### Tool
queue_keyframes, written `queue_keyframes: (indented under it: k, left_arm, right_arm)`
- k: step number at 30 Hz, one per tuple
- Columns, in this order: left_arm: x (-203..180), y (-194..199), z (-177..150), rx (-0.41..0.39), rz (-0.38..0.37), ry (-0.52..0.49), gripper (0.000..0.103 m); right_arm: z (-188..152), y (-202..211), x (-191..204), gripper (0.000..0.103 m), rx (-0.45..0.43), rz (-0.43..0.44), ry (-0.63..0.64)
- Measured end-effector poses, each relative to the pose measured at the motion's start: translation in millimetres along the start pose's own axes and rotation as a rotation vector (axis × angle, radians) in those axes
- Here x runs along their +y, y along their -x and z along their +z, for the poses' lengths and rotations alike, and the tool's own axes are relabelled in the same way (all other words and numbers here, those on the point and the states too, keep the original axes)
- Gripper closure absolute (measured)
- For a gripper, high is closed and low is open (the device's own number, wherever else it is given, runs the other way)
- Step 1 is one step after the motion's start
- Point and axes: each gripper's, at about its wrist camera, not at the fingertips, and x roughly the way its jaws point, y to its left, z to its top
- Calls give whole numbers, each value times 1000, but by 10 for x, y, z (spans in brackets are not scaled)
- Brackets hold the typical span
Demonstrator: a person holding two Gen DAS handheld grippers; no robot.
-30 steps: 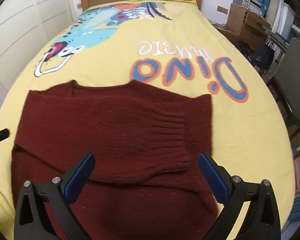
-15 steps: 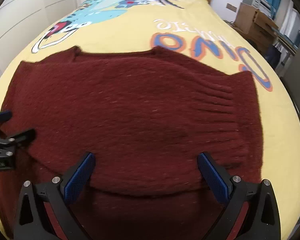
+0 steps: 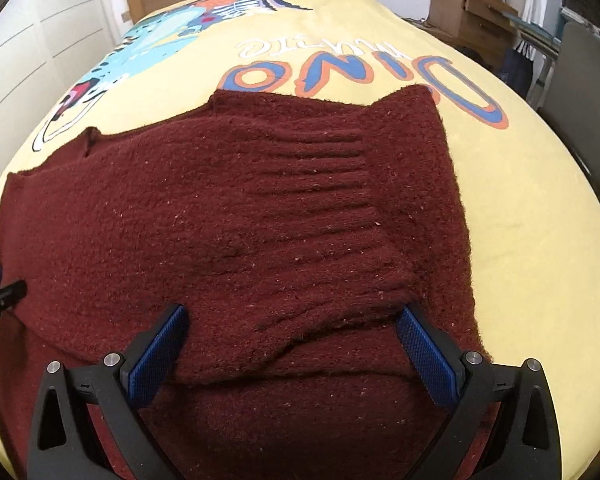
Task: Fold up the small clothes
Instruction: 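Move both open tools over the sweater toward its hem, then grasp the ribbed sweater hem with both tools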
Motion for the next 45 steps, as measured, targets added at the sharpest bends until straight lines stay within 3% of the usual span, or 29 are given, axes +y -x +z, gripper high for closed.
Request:
queue_keyframes:
  k: [7,11,17,25,35,41,43,45]
  left_arm:
    - [28,542,-159,-16,-36,26,1]
    - [131,837,-451,-19,-34,41,1]
    - [245,1016,-961,58,-26,50,1]
    - [280,1030,-1430,166,-20,80,1]
    - [202,716,-1810,309,-31,100,2]
    - [166,642,-1905,340,-76,113,14]
    - [132,660,-1913,340,-85,102,23]
    - [83,685,-1917,343,-102,93,36]
  right_arm:
    - [-44,479,-72,1,2,50,-16]
    - [-300,845,-141,1,-2,48,2]
    - [-869,1163,-338,0,68,74,-28]
    - [-1460,1202,-514,1,176,31,-86]
    - [-1813,920,-597,1,319,39,-149]
    - [-1785,825,-405,1,350,34,-69]
    - [-1779,801,-359,2,359,32,-56]
    - [-1762,779,-363,13,367,41,-70]
